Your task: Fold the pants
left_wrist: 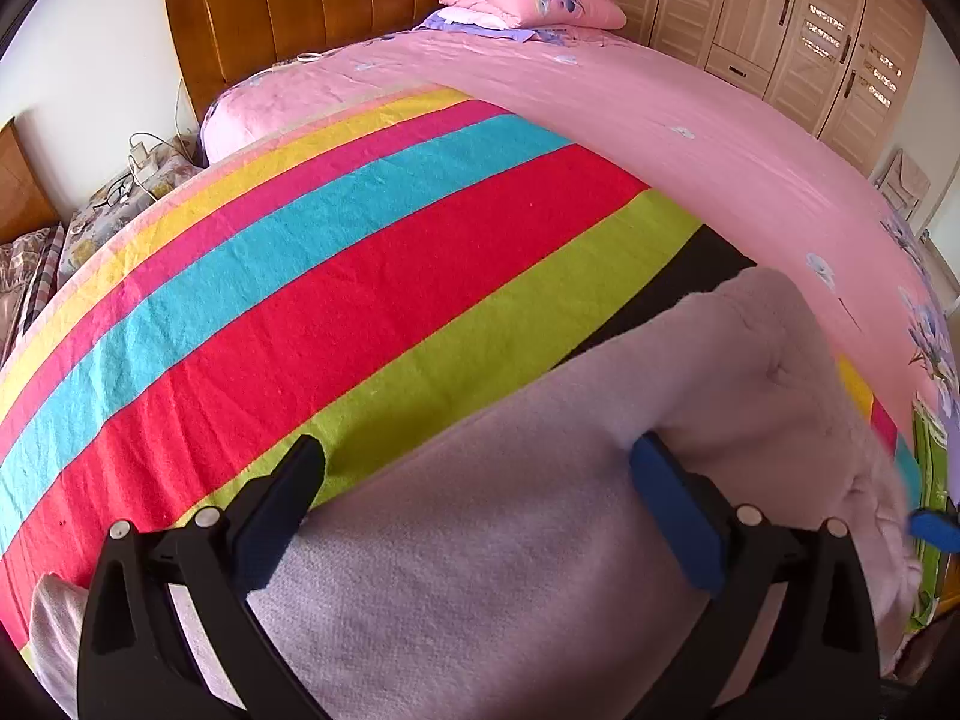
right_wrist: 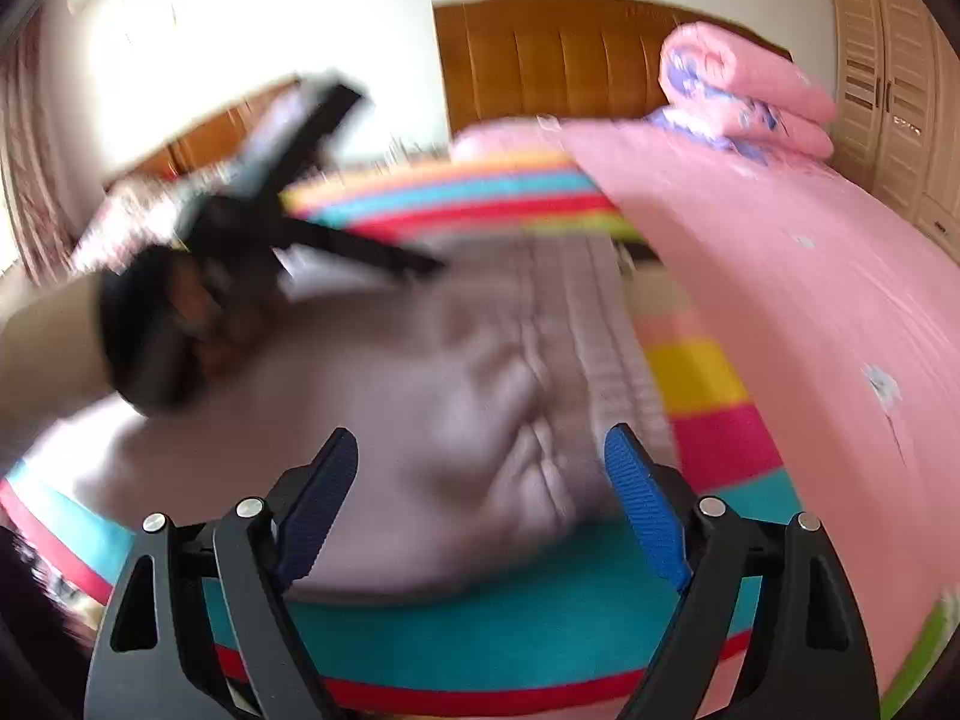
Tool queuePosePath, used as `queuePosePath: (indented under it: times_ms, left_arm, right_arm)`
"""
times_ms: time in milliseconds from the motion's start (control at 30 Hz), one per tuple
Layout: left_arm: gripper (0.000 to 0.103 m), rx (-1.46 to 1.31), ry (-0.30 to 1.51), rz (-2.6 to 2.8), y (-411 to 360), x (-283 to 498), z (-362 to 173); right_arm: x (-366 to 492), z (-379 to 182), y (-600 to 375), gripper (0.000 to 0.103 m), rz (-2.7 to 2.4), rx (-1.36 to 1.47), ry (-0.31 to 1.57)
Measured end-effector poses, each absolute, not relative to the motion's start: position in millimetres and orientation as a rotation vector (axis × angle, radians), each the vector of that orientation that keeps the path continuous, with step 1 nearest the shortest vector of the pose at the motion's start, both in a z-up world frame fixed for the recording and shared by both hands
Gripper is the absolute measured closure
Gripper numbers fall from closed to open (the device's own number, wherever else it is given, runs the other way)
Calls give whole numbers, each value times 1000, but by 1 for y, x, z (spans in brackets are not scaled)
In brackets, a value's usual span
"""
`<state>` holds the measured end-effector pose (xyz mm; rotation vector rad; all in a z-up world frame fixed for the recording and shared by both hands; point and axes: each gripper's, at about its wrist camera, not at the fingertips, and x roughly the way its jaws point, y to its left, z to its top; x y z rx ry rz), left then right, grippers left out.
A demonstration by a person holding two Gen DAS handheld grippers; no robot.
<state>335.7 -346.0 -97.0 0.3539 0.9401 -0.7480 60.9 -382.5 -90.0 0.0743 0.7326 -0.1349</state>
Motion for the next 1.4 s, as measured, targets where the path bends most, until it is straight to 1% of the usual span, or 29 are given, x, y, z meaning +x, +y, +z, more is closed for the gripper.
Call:
queuePosePath:
  times_ms: [167,300,433,500,600,700,800,933,1100,1300,1400]
  left_arm:
    - [1,340,945,-753,-346,340,-98]
    - [1,324,944,-760,-344,341,-96]
    - [2,162,901,-735,-310,339,-61]
    - [2,86,853,-749,-277,334,-35]
    - [1,94,775,-680,-216,319,-9]
    - [1,101,760,-549,-137,301,-3]
    - [1,51,789,-434,-61,286,-8]
    - [1,-94,820,-291,40,253,-19]
    - [1,-283,795,-145,154,192,-26]
    - [1,-529,719,64,280,116,-38]
    - [2,-670,664,160,344,82,-46]
  right_arm:
    - [60,-92,-381,20,-148,88,736]
    - [60,-92,-384,16,-143,82,727]
    - [66,-95,-385,15,-148,67,753]
    - [69,-95,-384,15,-156,61,783]
    - [79,-86,-382,15,-218,49,815]
    - [89,-70,-370,15,-216,60,764]
    - [107,-51,-335,15,-148,22,713]
    - [142,-38,-259,15,27,-84,692]
    - [182,-36,-140,15,276,-216,711]
    - [181,-38,-2,15,556,-413,690]
    - [174,-39,47,15,653,-453,676]
